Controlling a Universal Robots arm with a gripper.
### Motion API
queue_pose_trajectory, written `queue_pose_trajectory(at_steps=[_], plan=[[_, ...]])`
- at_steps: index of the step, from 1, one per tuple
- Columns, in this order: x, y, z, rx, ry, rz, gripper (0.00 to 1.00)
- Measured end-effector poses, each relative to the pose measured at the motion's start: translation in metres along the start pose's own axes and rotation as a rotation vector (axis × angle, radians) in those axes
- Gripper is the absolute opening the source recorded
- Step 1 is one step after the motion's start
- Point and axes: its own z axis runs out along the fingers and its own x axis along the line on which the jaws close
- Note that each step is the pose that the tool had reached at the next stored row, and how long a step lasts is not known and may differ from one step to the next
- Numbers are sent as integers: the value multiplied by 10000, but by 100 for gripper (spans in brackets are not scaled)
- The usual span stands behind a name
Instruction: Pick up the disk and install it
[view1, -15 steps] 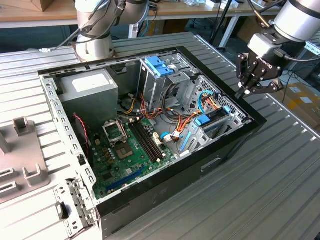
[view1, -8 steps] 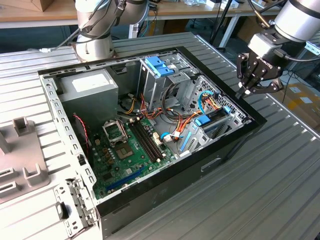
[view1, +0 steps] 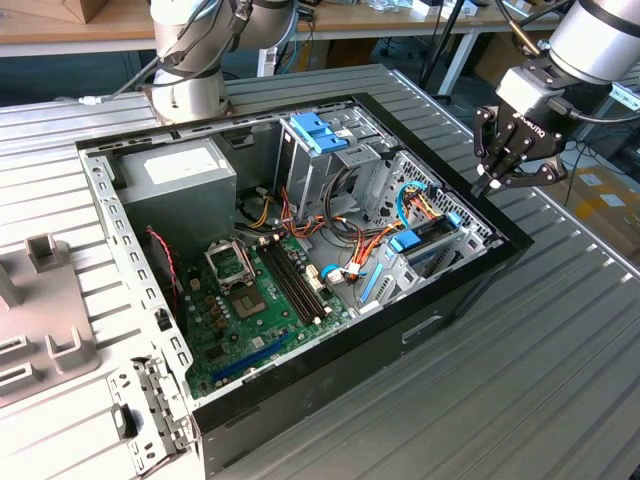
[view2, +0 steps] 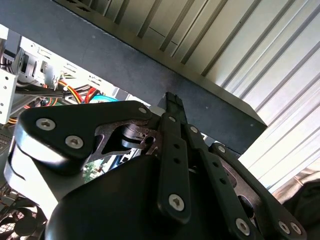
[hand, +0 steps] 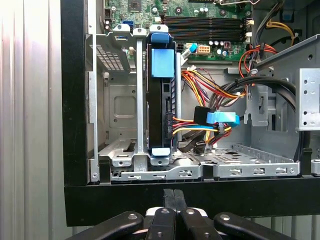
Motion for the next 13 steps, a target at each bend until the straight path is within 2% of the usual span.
queue_pose_trajectory(at_steps=[3, 5, 13], plan=[[0, 1, 0, 0, 0, 0, 11], [0, 29, -1, 0, 0, -1, 11], [-2, 221, -4, 5, -2, -1, 11]])
